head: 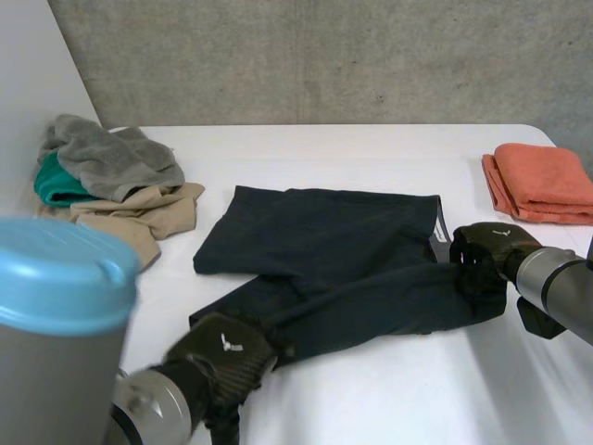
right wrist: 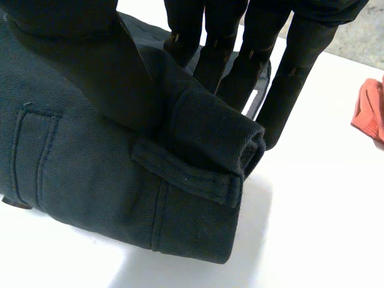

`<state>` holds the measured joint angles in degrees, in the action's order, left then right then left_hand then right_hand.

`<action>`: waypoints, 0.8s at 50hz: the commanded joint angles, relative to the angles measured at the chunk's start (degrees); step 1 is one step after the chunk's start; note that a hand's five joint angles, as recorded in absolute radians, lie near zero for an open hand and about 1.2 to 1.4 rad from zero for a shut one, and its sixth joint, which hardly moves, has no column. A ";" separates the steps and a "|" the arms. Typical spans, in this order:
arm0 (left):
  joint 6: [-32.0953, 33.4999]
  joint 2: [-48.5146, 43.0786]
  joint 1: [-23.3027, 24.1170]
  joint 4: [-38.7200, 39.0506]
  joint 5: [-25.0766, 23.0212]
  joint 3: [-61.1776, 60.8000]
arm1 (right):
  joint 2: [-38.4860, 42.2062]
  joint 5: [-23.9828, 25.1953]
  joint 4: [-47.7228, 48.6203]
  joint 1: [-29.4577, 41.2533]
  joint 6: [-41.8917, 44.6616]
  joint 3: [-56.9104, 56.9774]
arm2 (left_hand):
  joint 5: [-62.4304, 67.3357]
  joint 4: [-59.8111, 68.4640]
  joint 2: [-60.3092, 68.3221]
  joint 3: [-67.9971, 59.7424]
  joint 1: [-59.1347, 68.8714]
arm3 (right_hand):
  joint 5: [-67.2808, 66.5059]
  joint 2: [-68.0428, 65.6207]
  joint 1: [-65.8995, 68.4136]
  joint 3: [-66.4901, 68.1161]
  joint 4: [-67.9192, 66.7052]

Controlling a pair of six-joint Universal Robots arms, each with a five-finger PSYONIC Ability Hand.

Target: Fold the laundry.

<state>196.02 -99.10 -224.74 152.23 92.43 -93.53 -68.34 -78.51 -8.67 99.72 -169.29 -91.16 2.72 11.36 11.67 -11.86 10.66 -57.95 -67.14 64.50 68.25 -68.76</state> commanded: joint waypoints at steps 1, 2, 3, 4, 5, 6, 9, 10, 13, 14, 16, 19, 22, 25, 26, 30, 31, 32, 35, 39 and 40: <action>-0.11 -8.82 1.85 6.75 7.67 0.10 | -0.48 0.02 -0.03 0.83 0.45 -1.39 | 3.35 4.72 4.41 -4.22 5.42 | -12.05 -12.86 15.50 11.75 -11.24; 0.07 -9.79 1.76 7.98 9.07 0.54 | -0.65 0.02 0.06 0.83 0.62 -1.56 | 4.37 5.74 5.43 -5.24 6.44 | -12.05 -12.86 15.50 11.75 -11.24; 0.42 -11.45 1.41 10.35 11.61 1.33 | -1.00 0.28 -0.03 0.91 0.71 -1.65 | 4.72 6.08 5.77 -5.58 6.78 | -12.05 -12.86 15.50 11.75 -11.24; 0.77 -11.99 1.32 11.33 12.77 1.77 | -1.35 0.37 -0.03 0.91 0.80 -1.83 | 5.39 6.75 6.44 -6.25 7.45 | -12.05 -12.86 15.50 11.75 -11.24; 1.21 -12.60 1.15 12.12 13.65 2.21 | -1.53 0.55 0.06 0.91 0.89 -2.00 | 6.73 8.09 7.78 -7.59 8.79 | -12.05 -12.86 15.50 11.75 -11.24; 1.56 -13.04 0.97 13.00 14.44 2.56 | -1.88 0.64 0.06 0.83 0.97 -2.27 | 8.40 9.77 9.46 -9.27 10.47 | -12.05 -12.86 15.50 11.75 -11.24; 2.18 -13.14 0.09 14.41 14.98 3.27 | -3.02 1.69 0.32 0.39 1.68 -3.15 | 11.28 12.64 12.34 -12.15 13.34 | -12.05 -12.86 15.50 11.75 -11.24; 2.00 -12.70 0.01 14.50 14.63 3.36 | -3.29 1.87 0.41 0.30 1.94 -3.32 | 11.28 12.64 12.34 -12.15 13.34 | -12.05 -12.86 15.50 11.75 -11.24; 0.69 -9.63 -0.17 14.67 12.87 3.18 | -4.25 2.92 0.85 -0.05 2.99 -4.38 | 8.93 10.29 9.99 -9.80 10.99 | -12.05 -12.86 15.50 11.75 -11.24; 0.25 -8.66 -0.26 14.76 12.34 3.10 | -4.52 3.10 1.02 -0.14 3.34 -4.64 | 8.43 9.79 9.48 -9.29 10.49 | -12.05 -12.86 15.50 11.75 -11.24; -1.42 -5.50 -0.87 14.85 11.46 2.92 | -5.05 3.71 1.64 -0.31 4.22 -5.34 | 5.40 6.77 6.46 -6.27 7.47 | -12.05 -12.86 15.50 11.75 -11.24; -2.92 -3.65 -1.92 14.59 10.41 3.27 | -5.84 4.41 2.34 -0.58 4.84 -5.96 | 1.21 2.57 2.27 -2.08 3.27 | -12.05 -12.86 15.50 11.75 -11.24; -3.01 -6.17 -2.98 14.41 9.70 4.06 | -6.28 5.20 2.61 -0.84 4.75 -6.31 | -2.72 -1.36 -1.67 1.86 -0.66 | -12.05 -12.86 15.50 11.75 -11.24; -1.52 -10.65 -4.12 14.33 9.44 6.07 | -6.80 6.17 2.69 -1.45 4.23 -6.57 | -2.72 -1.36 -1.67 1.86 -0.66 | -12.05 -12.86 15.50 11.75 -11.24; -1.08 -11.81 -4.21 14.15 9.35 6.52 | -6.98 6.35 2.78 -1.63 4.14 -6.66 | -2.72 -1.36 -1.67 1.86 -0.66 | -12.05 -12.86 15.50 11.75 -11.24; 0.68 -16.82 -4.83 13.53 9.44 8.45 | -7.60 7.40 3.31 -2.86 3.79 -7.01 | -1.51 -0.15 -0.46 0.64 0.55 | -12.05 -12.86 15.50 11.75 -11.24; 1.03 -18.22 -4.83 13.53 9.35 9.06 | -7.86 7.67 3.40 -3.21 3.79 -7.19 | 1.49 2.86 2.55 -2.36 3.56 | -12.05 -12.86 15.50 11.75 -11.24; 1.21 -18.84 -4.83 13.53 9.44 9.33 | -7.95 7.76 3.40 -3.39 3.79 -7.28 | 4.69 6.05 5.74 -5.56 6.75 | -12.05 -12.86 15.50 11.75 -11.24; 1.12 -20.07 -4.74 13.79 9.35 9.86 | -8.21 8.28 3.40 -3.83 3.96 -7.80 | 21.13 22.49 22.18 -21.99 23.19 | -12.05 -12.86 15.50 11.75 -11.24; 1.38 -20.43 -4.30 14.15 8.30 9.77 | -8.30 8.81 3.40 -4.18 4.23 -8.42 | 37.29 38.65 38.35 -38.16 39.35 | -12.05 -12.86 15.50 11.75 -11.24; 1.39 -20.43 -4.21 14.15 8.21 9.77 | -8.39 8.90 3.40 -4.27 4.40 -8.51 | 40.68 42.04 41.74 -41.55 42.75 | -12.05 -12.86 15.50 11.75 -11.24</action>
<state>197.17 -118.87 -229.53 165.92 101.58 -83.81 -76.49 -70.29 -5.26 95.99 -165.35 -98.93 25.24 35.35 35.72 -35.09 37.13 -57.95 -67.14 64.50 68.25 -68.76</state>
